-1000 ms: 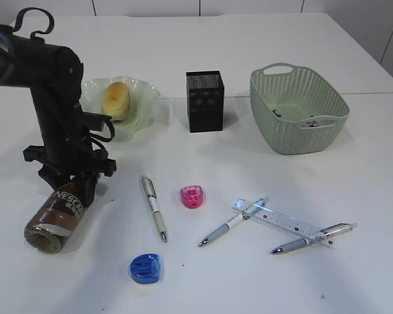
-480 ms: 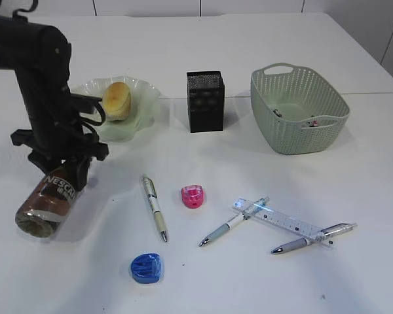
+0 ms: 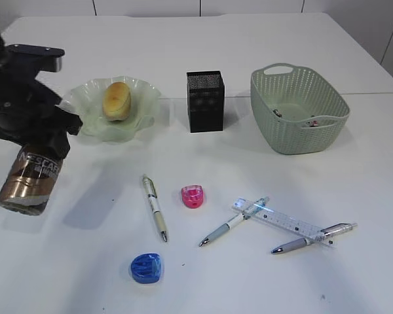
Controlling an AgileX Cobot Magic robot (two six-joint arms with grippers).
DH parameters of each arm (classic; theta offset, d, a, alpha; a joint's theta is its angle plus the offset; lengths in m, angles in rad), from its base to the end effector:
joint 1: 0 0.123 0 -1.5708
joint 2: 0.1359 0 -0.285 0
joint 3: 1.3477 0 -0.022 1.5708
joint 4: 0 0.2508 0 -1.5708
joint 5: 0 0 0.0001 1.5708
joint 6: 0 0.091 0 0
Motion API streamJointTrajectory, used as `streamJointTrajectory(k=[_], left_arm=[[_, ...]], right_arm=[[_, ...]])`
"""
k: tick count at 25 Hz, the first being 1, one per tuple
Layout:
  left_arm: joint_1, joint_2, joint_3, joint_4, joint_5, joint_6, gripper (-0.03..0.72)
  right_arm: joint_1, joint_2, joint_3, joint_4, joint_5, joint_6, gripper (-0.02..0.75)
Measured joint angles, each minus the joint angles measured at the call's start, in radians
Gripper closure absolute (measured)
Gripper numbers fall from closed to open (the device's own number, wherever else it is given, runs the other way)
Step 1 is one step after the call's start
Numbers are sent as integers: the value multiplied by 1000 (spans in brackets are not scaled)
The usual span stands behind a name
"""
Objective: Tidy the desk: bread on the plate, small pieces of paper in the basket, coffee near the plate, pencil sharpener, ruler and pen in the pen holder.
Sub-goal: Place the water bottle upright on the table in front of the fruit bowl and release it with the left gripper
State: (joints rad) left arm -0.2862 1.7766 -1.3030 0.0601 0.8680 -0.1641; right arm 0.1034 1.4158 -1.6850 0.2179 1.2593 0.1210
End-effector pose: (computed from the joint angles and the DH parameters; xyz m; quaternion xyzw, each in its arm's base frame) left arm 0.3507 -0.0989 0.2310 0.0758 0.9843 -0.0101 0.1592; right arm 0.2741 0.0473 0.4465 0.0058 0.9391 0.1445 0.3116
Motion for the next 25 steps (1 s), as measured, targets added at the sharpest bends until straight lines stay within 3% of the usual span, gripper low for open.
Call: streamJointTrajectory(k=[7, 13, 18, 25], left_arm=[[20, -216, 349, 17, -547, 0, 395], [27, -233, 533, 50, -1016, 7, 396], [45, -204, 596, 54, -1340, 94, 396], [91, -84, 600, -11, -1575, 133, 395]], right_arm=[[0, 0, 0, -37, 0, 0, 246], [0, -10, 0, -45, 0, -20, 246], [0, -49, 0, -69, 0, -26, 246], [0, -127, 33, -91, 3, -29, 246]])
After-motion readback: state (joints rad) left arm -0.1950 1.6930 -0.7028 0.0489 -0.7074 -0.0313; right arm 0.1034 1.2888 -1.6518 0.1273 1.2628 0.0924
